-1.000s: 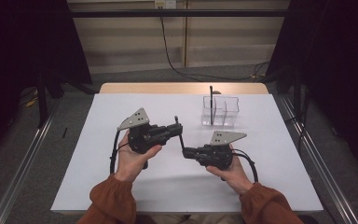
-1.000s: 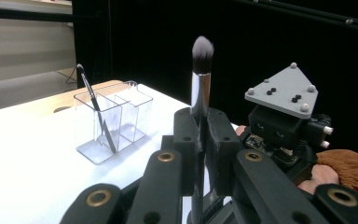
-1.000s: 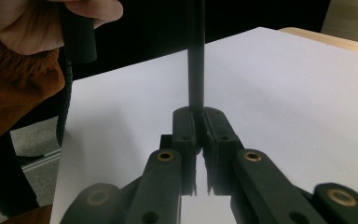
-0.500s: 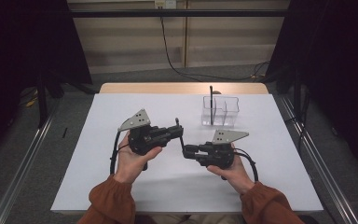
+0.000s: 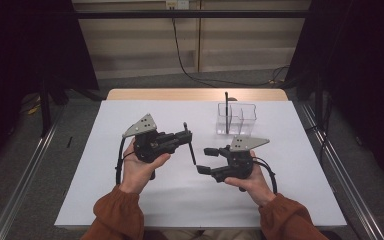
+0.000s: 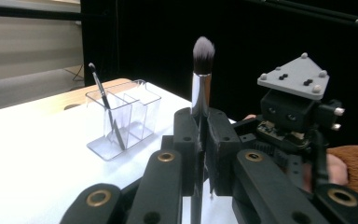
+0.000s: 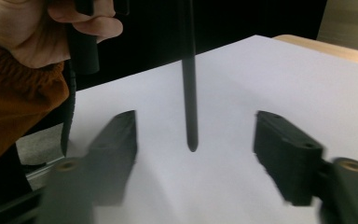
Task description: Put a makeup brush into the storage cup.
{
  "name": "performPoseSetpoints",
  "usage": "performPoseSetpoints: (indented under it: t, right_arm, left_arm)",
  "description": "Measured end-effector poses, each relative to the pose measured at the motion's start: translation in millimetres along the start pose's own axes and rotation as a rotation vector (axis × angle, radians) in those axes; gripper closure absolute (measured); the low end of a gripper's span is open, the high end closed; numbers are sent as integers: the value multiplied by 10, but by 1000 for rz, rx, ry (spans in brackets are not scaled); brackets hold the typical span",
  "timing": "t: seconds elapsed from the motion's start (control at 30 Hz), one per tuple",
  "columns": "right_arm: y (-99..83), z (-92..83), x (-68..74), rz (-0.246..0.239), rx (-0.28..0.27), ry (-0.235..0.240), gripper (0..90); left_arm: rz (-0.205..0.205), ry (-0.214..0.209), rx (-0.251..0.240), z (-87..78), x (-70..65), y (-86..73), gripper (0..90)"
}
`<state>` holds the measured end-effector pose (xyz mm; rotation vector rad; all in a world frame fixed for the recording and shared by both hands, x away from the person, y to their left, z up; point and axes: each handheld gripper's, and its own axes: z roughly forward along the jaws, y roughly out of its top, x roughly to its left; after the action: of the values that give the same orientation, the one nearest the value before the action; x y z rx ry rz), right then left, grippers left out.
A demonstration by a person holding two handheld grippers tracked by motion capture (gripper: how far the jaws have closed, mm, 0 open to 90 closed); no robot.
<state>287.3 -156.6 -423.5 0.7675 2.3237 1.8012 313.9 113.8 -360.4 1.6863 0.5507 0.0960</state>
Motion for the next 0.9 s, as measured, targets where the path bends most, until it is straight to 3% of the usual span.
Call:
performPoseSetpoints:
  t: [0.3, 0.47, 0.9]
  right_arm:
    - [18, -4, -5, 9, -4, 4, 86]
    - [46, -10, 1, 20, -14, -31, 18]
    - [103, 71, 73, -5, -25, -32, 94]
  left_arm:
    - [-3, -8, 12, 32, -21, -6, 841]
    - [1, -15, 25, 65, -39, -17, 841]
    - [13, -42, 72, 201, -93, -74, 841]
